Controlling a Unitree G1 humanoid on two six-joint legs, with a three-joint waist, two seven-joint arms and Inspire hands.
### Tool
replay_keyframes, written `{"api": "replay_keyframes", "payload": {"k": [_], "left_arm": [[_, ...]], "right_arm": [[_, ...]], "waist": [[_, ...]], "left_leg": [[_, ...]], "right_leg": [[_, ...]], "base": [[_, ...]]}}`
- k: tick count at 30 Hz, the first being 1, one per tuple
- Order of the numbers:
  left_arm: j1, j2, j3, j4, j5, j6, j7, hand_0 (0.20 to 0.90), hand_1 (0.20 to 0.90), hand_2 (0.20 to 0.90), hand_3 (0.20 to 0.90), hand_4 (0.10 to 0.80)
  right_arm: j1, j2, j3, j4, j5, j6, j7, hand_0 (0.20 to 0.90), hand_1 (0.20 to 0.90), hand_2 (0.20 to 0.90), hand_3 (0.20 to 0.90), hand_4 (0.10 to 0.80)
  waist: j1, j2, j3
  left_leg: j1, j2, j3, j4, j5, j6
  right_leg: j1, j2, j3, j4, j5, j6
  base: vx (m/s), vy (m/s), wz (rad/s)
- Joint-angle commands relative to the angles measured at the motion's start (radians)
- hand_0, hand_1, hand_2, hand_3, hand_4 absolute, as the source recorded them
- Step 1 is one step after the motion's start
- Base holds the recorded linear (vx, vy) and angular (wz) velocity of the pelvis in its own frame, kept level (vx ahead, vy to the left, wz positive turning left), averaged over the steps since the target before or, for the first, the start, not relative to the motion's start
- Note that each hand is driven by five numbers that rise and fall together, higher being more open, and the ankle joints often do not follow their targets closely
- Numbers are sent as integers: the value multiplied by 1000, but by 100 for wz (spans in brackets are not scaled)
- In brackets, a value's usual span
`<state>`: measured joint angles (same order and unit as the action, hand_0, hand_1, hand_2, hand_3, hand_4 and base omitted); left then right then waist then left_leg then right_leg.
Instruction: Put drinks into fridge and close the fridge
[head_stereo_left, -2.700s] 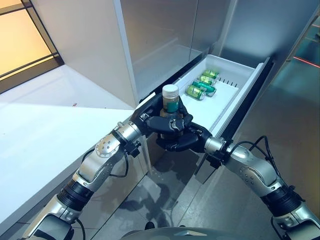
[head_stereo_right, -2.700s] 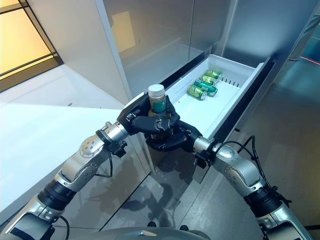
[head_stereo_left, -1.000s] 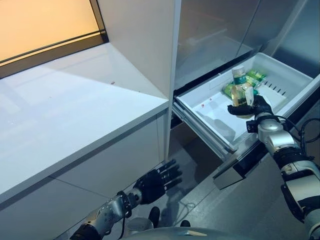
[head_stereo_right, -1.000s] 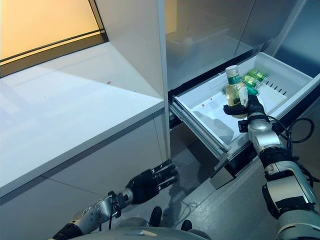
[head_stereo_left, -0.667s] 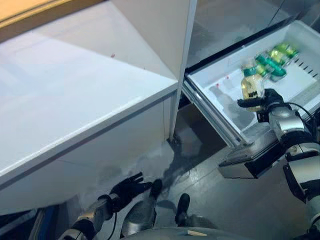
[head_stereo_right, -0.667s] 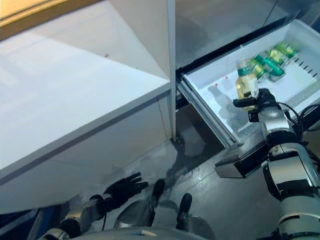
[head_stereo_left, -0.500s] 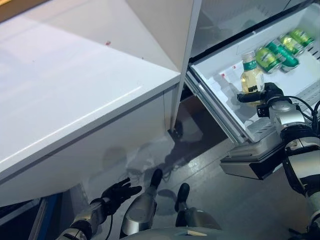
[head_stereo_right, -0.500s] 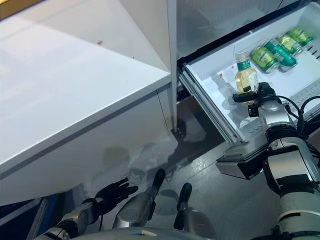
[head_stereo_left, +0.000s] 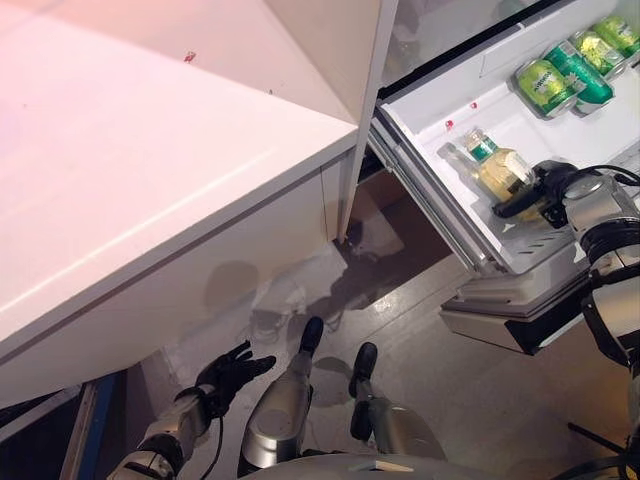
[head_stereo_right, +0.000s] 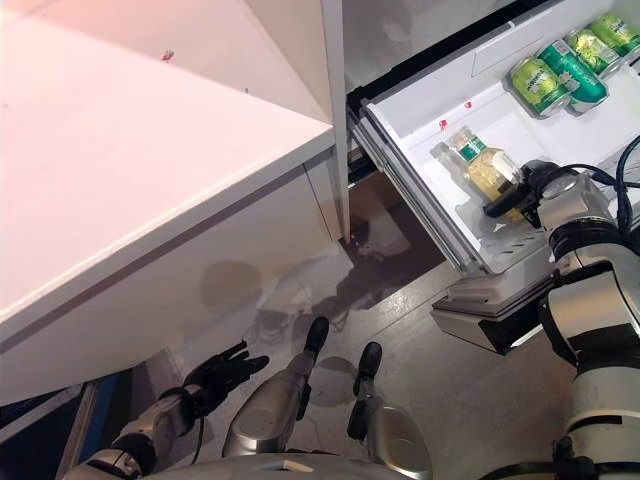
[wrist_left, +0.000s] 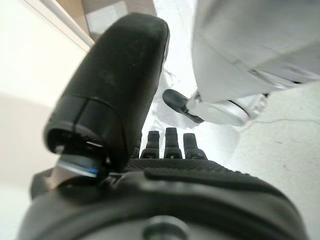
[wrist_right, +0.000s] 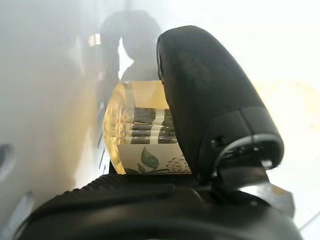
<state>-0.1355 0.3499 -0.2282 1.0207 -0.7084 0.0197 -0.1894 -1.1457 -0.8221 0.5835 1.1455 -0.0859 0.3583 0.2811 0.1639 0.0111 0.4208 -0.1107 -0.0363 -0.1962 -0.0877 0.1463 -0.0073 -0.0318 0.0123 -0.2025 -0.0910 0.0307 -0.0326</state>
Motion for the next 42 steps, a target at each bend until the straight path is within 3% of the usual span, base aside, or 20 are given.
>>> {"api": "replay_keyframes", "payload": {"k": [1,2,19,34,42], "left_arm": [[33,30,-4,-24,-9,-3,-1,900,900,900,900,800],[33,30,-4,-28,-6,-2,0,900,900,900,900,800],[40,17,4,-29,12,-5,6,900,900,900,900,800],[77,17,64,-6,58,3,37,900,900,900,900,800],[103,15,76,17,97,5,29,900,900,900,900,800]], "right_arm": [[-144,-102,116,-25,-82,45,20,615,615,615,568,468],[-147,-97,120,-21,-87,53,25,900,900,900,900,800],[-114,-82,20,-91,104,-4,-49,900,900,900,900,800],[-59,-183,-14,-242,170,-44,54,900,900,900,900,800],[-64,-255,-10,-450,173,-158,-59,900,900,900,900,800]], "waist": [[7,-6,-38],[7,-3,-38],[-4,-3,-55],[-37,-68,-145],[-62,-99,-229]], "left_leg": [[-20,-7,49,51,-82,4],[-22,-8,48,51,-81,4],[-9,-10,63,43,-83,2],[68,-11,92,19,-99,5],[116,-16,104,11,-115,10]], "right_leg": [[-78,-38,83,88,11,37],[-80,-38,83,89,11,37],[-81,-41,79,102,3,35],[-19,-33,122,79,9,49],[24,-38,140,66,10,59]], "base": [[0,0,0],[0,0,0],[0,9,0],[10,34,-4],[-6,58,-9]]}}
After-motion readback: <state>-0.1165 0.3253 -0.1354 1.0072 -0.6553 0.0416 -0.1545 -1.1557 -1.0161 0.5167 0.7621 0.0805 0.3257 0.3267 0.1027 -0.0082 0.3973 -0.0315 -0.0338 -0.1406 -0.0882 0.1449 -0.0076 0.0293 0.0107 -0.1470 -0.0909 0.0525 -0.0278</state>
